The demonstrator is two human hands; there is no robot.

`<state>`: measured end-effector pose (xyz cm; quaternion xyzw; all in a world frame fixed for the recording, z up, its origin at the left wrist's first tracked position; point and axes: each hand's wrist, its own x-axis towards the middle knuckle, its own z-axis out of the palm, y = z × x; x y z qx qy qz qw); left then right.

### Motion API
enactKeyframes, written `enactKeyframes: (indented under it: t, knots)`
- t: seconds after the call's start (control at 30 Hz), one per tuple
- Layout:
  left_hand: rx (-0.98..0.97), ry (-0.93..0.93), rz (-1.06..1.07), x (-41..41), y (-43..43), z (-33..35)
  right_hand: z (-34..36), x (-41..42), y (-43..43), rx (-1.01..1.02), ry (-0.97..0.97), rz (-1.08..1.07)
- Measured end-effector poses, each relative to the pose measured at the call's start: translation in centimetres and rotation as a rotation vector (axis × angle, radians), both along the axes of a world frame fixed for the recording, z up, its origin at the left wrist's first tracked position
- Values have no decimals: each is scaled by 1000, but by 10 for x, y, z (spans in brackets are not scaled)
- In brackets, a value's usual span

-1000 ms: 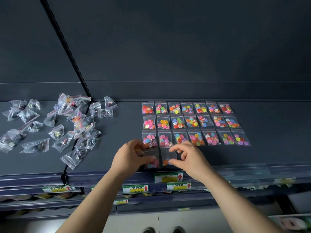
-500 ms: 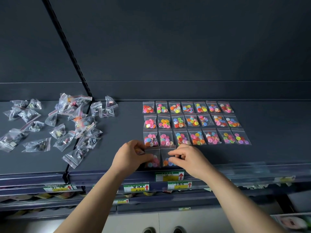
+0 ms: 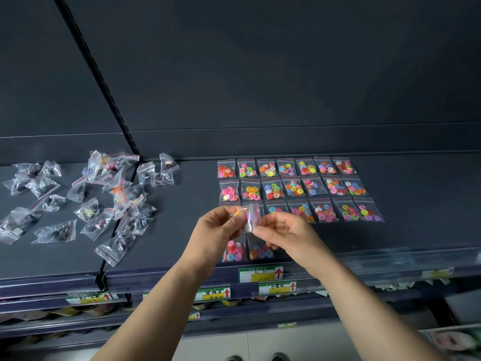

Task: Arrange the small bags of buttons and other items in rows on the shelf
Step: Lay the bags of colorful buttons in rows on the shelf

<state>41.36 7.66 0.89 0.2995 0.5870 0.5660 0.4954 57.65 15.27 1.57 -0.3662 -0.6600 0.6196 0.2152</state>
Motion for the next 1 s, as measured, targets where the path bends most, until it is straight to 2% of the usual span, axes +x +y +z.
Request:
enactKeyframes:
  t: [0.13,0.3,0.47,0.7,0.87,0.93,1.0]
  knots:
    - [17,-6,-33,13,4,6,-1,7,4,-9,14,-88]
    - [-63,-90,-109,27,11,10,-5,27,16,-72,44,-222]
    - [-96,97,-160,42,19,8,-10,40,23,-29,6,-257]
    - [-104,139,-124,55,24,3,-15,56,39,16,-67,-197]
    - [-149,385,17,52,17,-2,-21,64,53,107,-176,-154]
    - [-152,571,48,49,16,-5,-28,61,55,155,-251,-122]
    - [-180,859,31,44,16,-12,-35,57,55,191,-288,-91]
